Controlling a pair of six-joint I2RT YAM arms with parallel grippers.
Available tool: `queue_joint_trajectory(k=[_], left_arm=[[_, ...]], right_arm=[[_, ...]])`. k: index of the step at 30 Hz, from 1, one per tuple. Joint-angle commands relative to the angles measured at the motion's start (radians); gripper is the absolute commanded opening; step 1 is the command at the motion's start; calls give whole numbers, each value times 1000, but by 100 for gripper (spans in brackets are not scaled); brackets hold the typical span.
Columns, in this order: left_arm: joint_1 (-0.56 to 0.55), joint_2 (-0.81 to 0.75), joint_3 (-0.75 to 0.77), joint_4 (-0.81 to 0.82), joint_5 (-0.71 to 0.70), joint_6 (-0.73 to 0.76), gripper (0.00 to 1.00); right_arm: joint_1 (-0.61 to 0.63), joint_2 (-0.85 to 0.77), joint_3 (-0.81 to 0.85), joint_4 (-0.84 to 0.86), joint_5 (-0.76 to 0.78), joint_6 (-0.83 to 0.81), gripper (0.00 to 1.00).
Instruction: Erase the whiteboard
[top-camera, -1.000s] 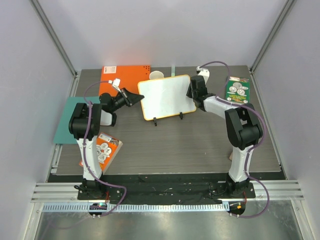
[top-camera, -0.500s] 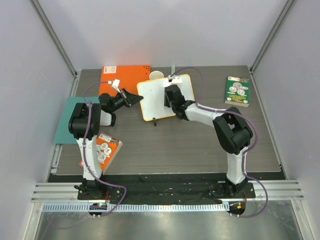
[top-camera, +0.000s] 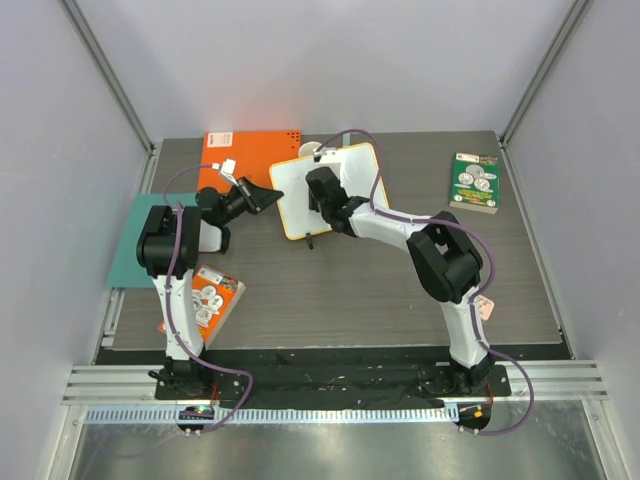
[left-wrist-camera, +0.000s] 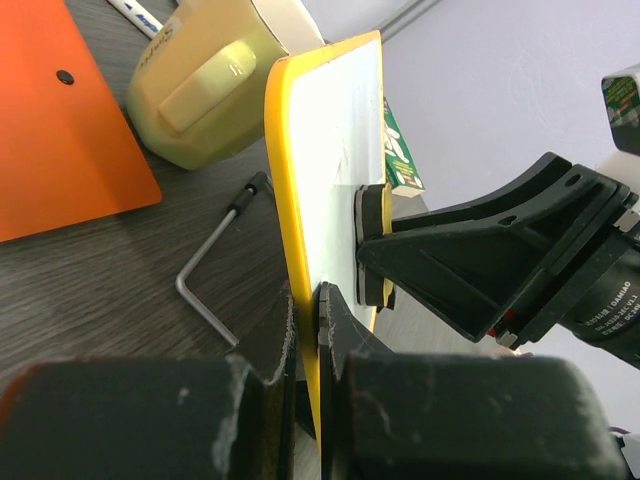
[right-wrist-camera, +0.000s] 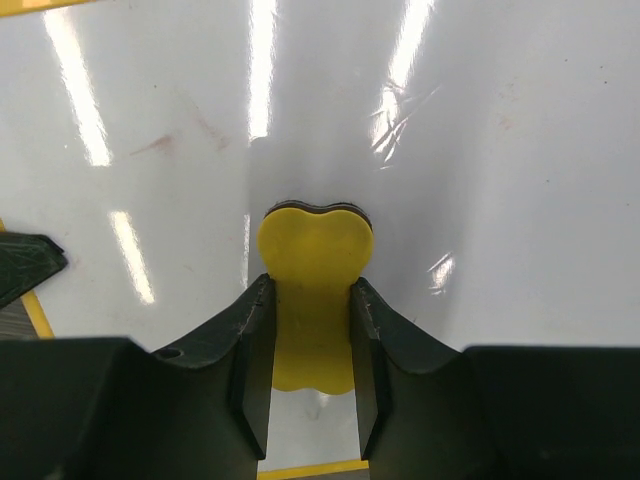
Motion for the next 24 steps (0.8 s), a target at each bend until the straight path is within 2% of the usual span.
queue_joint_trajectory(k=[1, 8, 17, 24], left_arm=[[-7, -4, 0, 82, 57, 68, 0], [-9, -2, 1, 85, 65, 68, 0], [-12, -4, 6, 82, 69, 71, 0], [-12, -2, 7, 77, 66, 72, 0]], right_arm=[[7, 117, 68, -98, -77, -6, 1], [26, 184, 241, -153, -98, -36, 1], [38, 327, 547, -288, -119, -62, 1], [43, 321, 474, -301, -101, -67, 1]])
